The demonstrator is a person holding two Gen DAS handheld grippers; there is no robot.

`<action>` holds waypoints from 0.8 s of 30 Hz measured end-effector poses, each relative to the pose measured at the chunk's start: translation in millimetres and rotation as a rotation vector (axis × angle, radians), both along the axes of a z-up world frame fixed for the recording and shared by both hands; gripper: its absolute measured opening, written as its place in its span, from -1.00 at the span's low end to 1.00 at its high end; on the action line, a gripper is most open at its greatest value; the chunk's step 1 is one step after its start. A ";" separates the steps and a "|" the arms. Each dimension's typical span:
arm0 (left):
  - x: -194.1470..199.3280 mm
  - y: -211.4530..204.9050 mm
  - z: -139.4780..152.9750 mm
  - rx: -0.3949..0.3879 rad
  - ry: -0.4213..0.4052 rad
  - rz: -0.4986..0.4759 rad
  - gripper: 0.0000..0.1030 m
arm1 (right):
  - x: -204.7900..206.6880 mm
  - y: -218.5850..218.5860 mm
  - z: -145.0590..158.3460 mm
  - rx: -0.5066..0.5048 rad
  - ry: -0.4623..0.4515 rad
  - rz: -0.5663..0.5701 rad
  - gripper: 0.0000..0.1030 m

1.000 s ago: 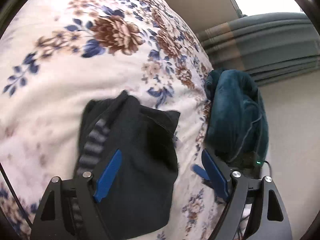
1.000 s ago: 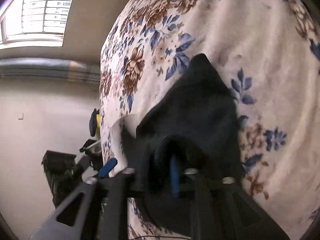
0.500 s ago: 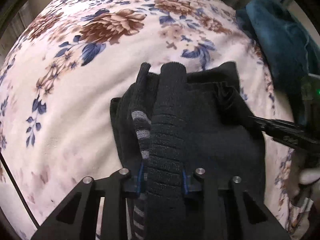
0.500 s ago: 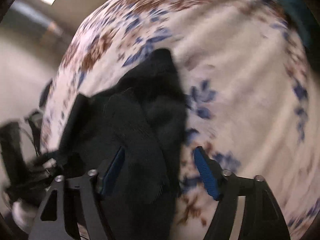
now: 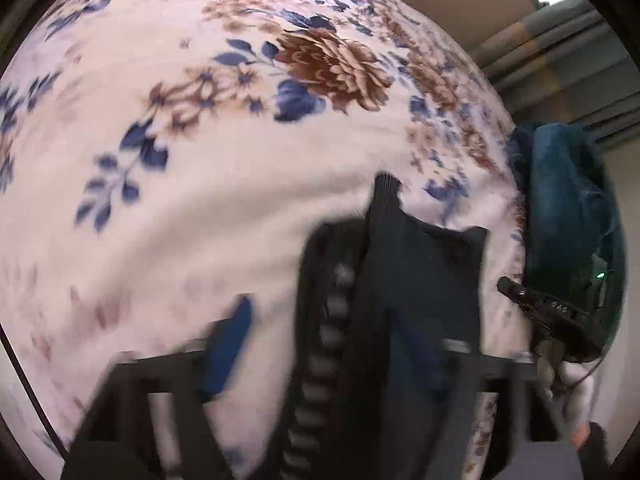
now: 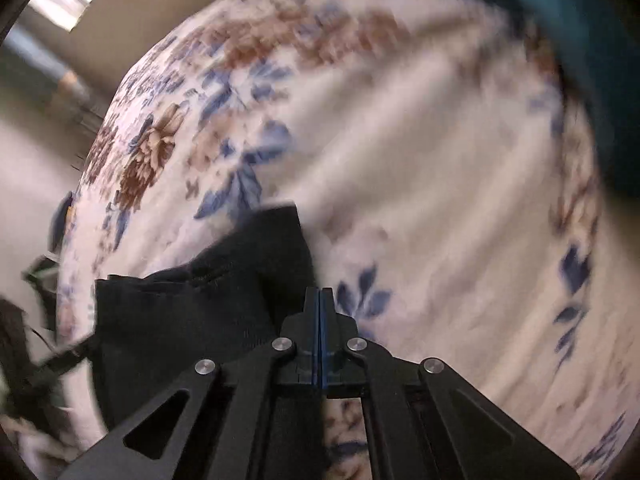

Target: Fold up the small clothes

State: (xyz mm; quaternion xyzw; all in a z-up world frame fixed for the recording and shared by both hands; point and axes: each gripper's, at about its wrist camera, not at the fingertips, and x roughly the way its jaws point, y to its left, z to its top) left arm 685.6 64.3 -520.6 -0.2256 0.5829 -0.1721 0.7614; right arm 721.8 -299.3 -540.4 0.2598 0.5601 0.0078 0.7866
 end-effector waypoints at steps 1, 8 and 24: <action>-12.1 6.4 2.6 -0.068 -0.001 0.020 0.50 | -5.7 -3.8 2.2 0.021 -0.019 0.010 -0.96; -152.6 53.4 9.1 -0.409 -0.021 0.342 0.67 | -68.4 -17.3 -21.4 0.313 0.043 0.118 0.63; -182.1 -51.6 -82.5 -0.433 0.065 0.481 0.74 | -27.0 22.5 -98.0 0.453 0.034 0.127 0.90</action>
